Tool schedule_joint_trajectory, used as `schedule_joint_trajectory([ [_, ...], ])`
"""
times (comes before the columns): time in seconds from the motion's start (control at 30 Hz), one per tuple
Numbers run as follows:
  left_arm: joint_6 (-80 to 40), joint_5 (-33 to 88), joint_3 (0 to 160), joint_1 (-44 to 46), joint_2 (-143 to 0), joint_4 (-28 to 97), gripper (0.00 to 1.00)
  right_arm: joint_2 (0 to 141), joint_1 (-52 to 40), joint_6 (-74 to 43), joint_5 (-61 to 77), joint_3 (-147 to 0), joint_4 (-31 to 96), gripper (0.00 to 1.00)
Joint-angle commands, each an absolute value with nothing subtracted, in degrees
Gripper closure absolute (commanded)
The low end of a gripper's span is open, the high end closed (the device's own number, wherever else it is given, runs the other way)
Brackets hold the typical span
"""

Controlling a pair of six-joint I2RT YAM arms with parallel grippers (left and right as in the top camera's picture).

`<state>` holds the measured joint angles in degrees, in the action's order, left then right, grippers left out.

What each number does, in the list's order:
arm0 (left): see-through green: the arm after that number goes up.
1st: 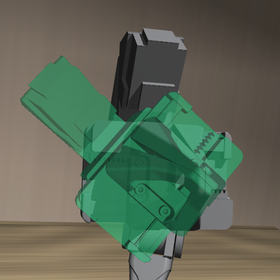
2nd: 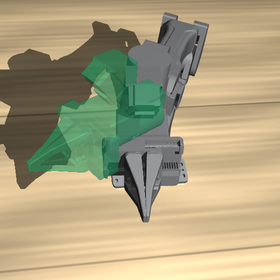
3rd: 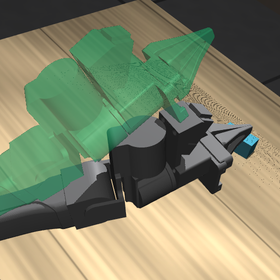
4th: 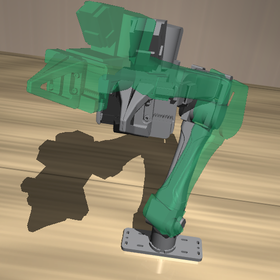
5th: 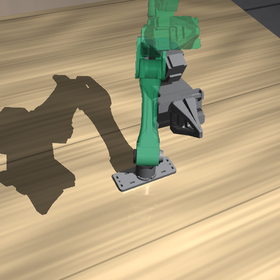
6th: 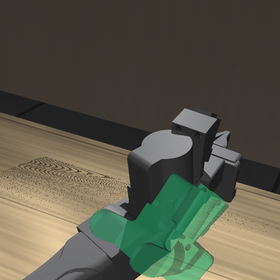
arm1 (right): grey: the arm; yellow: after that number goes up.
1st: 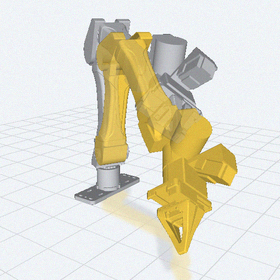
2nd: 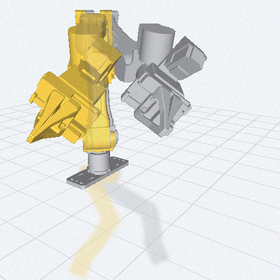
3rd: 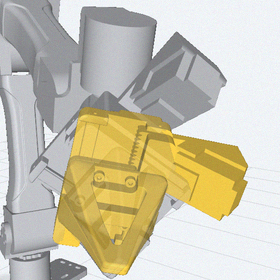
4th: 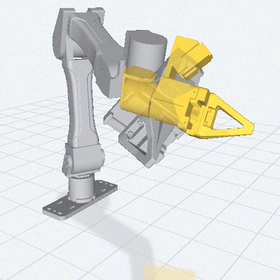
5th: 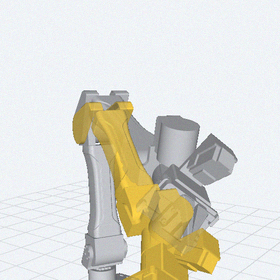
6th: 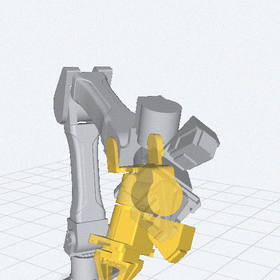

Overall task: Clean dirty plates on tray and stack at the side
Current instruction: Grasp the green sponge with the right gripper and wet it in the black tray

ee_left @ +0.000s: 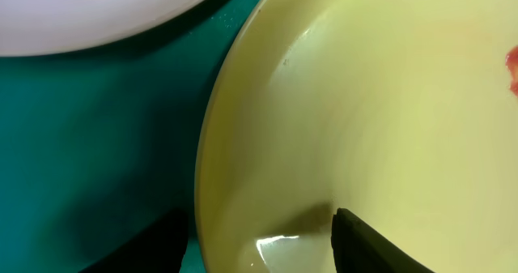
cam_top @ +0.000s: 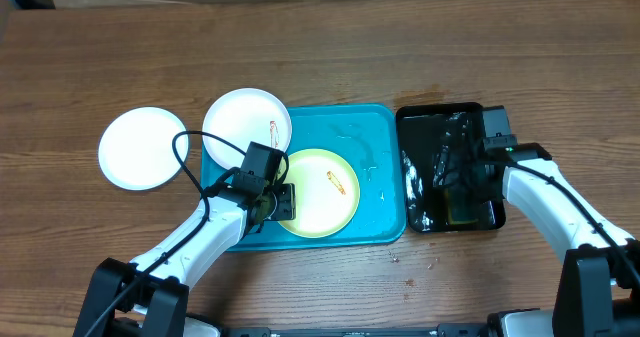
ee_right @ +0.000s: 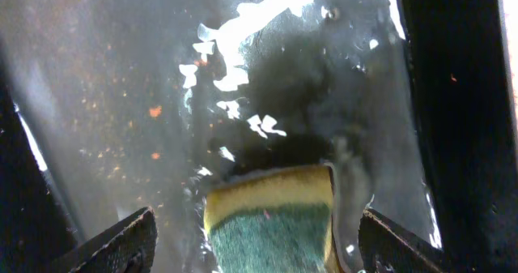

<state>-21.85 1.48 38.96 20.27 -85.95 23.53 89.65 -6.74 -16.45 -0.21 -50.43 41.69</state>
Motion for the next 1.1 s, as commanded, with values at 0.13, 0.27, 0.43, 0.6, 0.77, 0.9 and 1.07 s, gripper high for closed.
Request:
schedule_joint_trajectory([
  [0.13, -20.7, 1.5, 39.0, 20.2, -87.3, 23.5, 0.41, 89.8, -6.7, -16.5, 0.1, -47.5, 47.4, 0.20],
  [0.27, -20.7, 1.5, 39.0, 20.2, -87.3, 23.6, 0.41, 89.8, -6.7, -16.6, 0.1, -43.4, 43.6, 0.31],
  [0.43, -20.7, 1.5, 39.0, 20.2, -87.3, 23.5, 0.40, 89.8, -6.7, -16.6, 5.2, -41.8, 39.5, 0.84],
  [0.6, -20.7, 1.5, 39.0, 20.2, -87.3, 23.6, 0.34, 89.8, -6.7, -16.6, 13.6, -42.3, 35.6, 0.21],
  [0.77, -20.7, 1.5, 39.0, 20.2, -87.3, 23.6, 0.34, 89.8, -6.7, -16.6, 10.6, -42.3, 38.2, 0.21],
  [0.9, -20.7, 1.5, 39.0, 20.2, -87.3, 23.6, 0.34, 89.8, -6.7, -16.6, 8.2, -42.3, 41.3, 0.34],
  [1.07, -20.7, 1.5, 39.0, 20.2, -87.3, 23.6, 0.34, 89.8, -6.7, -16.6, 8.2, -41.4, 41.6, 0.73],
])
